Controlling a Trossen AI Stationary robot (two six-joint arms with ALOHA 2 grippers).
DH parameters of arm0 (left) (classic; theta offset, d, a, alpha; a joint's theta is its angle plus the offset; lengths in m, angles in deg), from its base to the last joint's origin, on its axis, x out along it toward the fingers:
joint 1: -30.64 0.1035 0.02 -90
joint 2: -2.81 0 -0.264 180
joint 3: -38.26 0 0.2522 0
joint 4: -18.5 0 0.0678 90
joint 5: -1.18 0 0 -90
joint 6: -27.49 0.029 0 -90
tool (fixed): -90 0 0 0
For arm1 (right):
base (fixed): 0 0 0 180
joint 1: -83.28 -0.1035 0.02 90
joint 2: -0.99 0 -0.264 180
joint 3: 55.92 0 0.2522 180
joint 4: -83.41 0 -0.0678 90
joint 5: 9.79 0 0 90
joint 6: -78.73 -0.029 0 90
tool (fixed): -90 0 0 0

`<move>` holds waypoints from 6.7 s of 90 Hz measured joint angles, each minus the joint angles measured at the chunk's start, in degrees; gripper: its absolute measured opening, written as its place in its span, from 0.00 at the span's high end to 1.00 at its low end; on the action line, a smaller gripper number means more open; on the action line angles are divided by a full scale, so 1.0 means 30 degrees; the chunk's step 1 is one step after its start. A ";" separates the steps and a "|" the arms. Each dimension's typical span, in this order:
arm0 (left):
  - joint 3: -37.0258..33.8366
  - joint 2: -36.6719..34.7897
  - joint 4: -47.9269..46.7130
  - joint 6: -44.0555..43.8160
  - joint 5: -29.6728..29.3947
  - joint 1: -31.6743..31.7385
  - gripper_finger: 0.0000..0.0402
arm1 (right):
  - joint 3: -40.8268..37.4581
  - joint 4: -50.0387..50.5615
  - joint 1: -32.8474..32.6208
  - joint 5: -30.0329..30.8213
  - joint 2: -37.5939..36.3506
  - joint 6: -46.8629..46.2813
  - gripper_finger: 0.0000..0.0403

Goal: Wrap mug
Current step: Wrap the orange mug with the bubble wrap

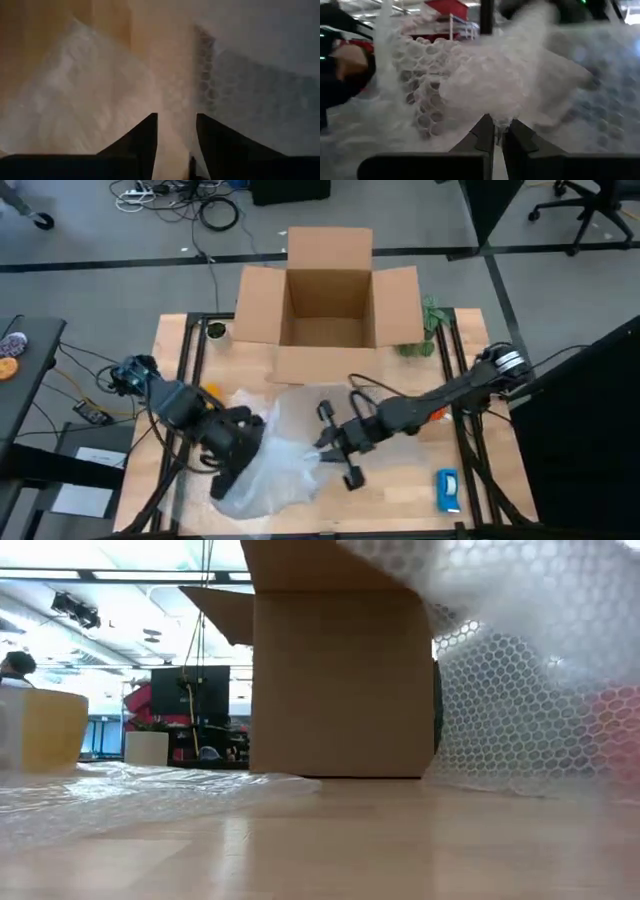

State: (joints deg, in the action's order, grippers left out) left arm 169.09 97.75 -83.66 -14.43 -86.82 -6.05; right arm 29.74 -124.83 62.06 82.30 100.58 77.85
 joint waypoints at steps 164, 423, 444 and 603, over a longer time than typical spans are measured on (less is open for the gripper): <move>-0.7221 -0.0409 0.5280 -0.1757 -1.9967 -0.6099 0.40 | 0.0000 0.2188 0.1088 0.4804 0.2628 0.1423 1.00; 0.4292 -0.4526 2.4823 2.1506 -2.3484 -0.4950 0.97 | 0.1008 2.3467 -0.6265 0.3359 -0.1141 -1.2344 0.69; 0.4292 -0.4467 2.4079 2.1796 -2.3482 -0.4952 0.97 | 0.0233 2.1269 -0.4739 0.1849 0.2736 -1.2247 0.71; 0.4281 -0.3364 2.9701 2.1140 -1.3609 -0.7820 0.97 | -0.1690 3.0497 -0.2445 1.7914 -0.2329 -1.5852 0.89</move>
State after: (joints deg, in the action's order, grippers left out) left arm 181.94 87.65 5.44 48.99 -127.64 -29.51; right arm 24.67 -33.34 54.72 136.04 93.60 30.29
